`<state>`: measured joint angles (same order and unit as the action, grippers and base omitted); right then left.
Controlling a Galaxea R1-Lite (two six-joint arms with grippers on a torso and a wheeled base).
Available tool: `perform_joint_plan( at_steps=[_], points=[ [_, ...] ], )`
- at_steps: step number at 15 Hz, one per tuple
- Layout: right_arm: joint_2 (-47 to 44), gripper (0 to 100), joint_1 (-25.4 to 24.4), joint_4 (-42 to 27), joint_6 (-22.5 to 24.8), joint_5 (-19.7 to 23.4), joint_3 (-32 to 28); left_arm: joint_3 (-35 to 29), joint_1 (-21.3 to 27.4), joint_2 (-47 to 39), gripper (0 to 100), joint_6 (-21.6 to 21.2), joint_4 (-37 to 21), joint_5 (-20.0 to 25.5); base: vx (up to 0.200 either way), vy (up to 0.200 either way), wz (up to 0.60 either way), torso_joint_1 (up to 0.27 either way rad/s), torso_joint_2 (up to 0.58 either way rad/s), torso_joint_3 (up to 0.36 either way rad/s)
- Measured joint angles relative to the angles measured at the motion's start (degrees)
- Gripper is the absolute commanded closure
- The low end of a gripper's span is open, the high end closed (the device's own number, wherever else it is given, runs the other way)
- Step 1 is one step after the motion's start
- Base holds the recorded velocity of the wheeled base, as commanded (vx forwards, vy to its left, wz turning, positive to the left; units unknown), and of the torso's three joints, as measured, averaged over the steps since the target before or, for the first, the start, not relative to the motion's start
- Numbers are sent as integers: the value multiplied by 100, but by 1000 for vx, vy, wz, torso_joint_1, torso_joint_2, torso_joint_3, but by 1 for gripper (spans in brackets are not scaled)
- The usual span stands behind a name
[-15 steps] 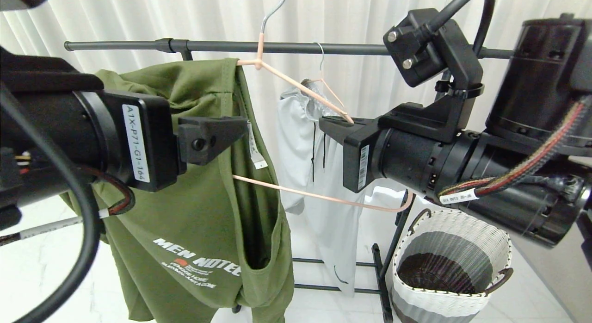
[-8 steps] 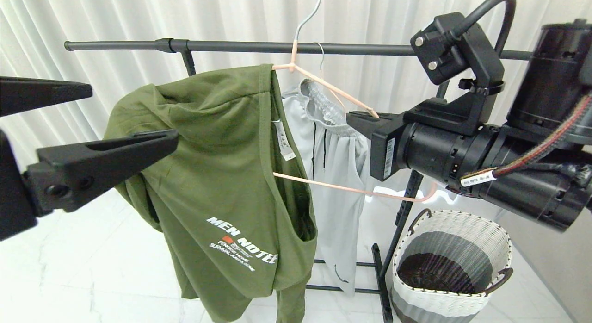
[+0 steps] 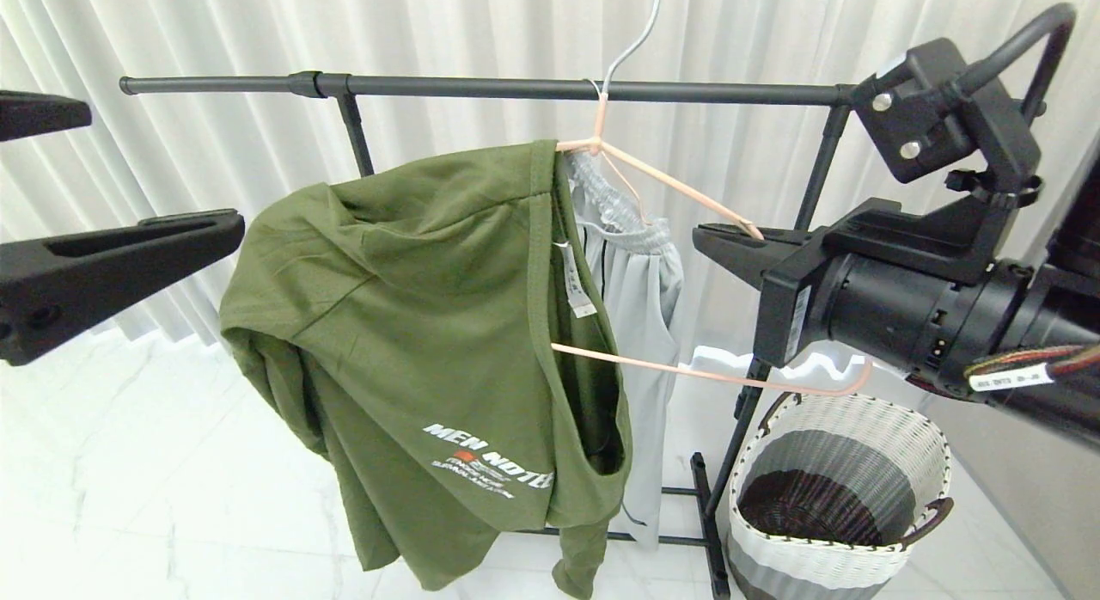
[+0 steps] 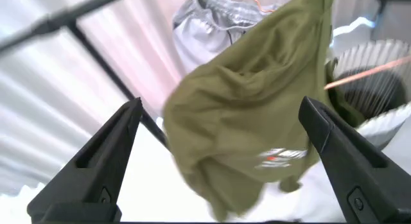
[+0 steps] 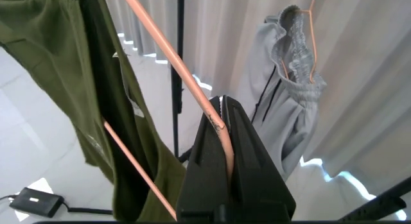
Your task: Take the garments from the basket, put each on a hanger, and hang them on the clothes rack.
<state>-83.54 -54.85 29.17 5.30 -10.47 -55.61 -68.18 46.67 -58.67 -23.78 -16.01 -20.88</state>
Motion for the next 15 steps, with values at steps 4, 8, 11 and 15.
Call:
perform_joint_plan(
  at_steps=[4,8,11,15],
  points=[
    [157,100,-26,2,176,38,184,-11,-1059,-185,0,-1598,268,2252,0,0,0,0,0,0],
    [162,100,-69,6,362,161,208,-61,-1271,-740,0,-1915,307,2586,0,0,0,0,0,0],
    [177,100,-152,9,460,163,208,-84,-1276,-1106,0,-1899,363,2603,0,0,0,0,0,0],
    [199,100,-364,110,540,169,204,-113,-1274,-1385,0,-1851,363,2608,0,0,0,0,0,0]
  ],
)
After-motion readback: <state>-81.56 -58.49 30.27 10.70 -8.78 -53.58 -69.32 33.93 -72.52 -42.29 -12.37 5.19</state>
